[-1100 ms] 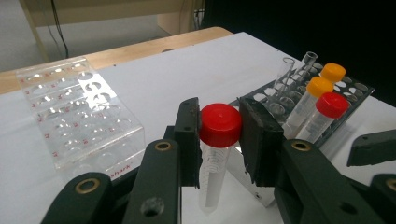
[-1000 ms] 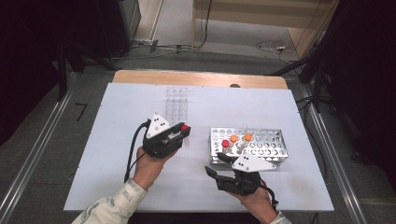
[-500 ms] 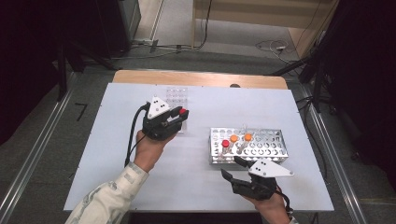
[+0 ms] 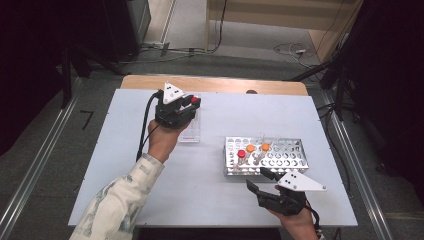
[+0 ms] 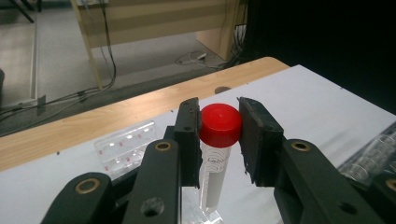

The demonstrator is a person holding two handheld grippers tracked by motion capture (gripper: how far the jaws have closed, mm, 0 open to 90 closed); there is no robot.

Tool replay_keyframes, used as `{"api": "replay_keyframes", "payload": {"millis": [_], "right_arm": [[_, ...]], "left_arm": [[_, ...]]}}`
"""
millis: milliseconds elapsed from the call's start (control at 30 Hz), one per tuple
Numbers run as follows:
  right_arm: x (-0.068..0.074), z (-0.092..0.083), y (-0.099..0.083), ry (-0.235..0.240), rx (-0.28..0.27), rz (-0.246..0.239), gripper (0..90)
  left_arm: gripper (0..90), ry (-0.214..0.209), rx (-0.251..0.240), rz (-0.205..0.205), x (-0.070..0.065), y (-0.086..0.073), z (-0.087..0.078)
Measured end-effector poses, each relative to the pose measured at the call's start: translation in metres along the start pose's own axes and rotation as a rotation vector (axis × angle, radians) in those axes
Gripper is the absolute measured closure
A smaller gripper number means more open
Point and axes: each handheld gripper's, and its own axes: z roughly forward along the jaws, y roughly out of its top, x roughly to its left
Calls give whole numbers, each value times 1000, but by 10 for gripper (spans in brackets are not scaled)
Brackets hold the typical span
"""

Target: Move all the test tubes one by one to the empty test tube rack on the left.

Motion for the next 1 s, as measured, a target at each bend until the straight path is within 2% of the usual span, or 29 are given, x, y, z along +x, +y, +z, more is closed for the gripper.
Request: {"api": "replay_keyframes", "payload": {"millis": [733, 1000], "right_arm": [[-1, -1, 0, 0, -6, 5, 361], [-1, -1, 0, 1, -4, 5, 362]], "left_arm": [[703, 55, 2, 19, 4, -5, 26], [703, 63, 10, 11, 4, -17, 32]]}}
